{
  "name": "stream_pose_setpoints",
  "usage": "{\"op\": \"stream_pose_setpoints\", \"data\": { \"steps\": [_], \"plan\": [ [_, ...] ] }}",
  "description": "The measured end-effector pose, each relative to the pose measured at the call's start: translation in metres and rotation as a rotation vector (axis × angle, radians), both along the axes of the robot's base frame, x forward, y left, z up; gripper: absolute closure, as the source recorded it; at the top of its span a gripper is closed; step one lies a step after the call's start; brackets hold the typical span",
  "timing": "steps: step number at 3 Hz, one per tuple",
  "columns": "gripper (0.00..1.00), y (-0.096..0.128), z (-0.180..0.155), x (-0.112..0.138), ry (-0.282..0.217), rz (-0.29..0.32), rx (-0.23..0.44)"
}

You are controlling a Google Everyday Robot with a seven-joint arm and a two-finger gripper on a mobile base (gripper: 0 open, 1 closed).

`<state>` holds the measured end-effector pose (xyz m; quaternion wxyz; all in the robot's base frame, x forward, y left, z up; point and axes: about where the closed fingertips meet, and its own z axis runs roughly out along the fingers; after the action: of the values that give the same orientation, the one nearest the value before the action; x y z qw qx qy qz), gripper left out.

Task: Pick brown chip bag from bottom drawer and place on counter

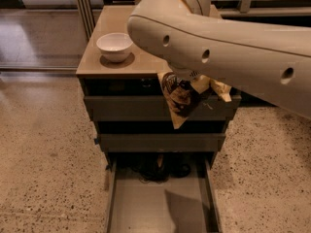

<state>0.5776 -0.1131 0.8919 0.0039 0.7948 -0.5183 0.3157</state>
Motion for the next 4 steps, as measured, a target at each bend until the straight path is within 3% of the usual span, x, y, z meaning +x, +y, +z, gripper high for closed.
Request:
{"op": "stream_pose_setpoints", "data": {
  "steps": [1, 2, 3, 4],
  "plan": [
    [1.0, 0.004, 0.049, 0.003, -0.06, 0.012, -0.053],
    [1.0, 0.004, 0.049, 0.003, -0.06, 0.012, -0.053],
    [1.0, -0.001, 0.048, 0.027, -0.088, 0.031, -0.073],
    [1.0, -0.003, 0.047, 0.068, -0.127, 0.067, -0.106]
  ]
}}
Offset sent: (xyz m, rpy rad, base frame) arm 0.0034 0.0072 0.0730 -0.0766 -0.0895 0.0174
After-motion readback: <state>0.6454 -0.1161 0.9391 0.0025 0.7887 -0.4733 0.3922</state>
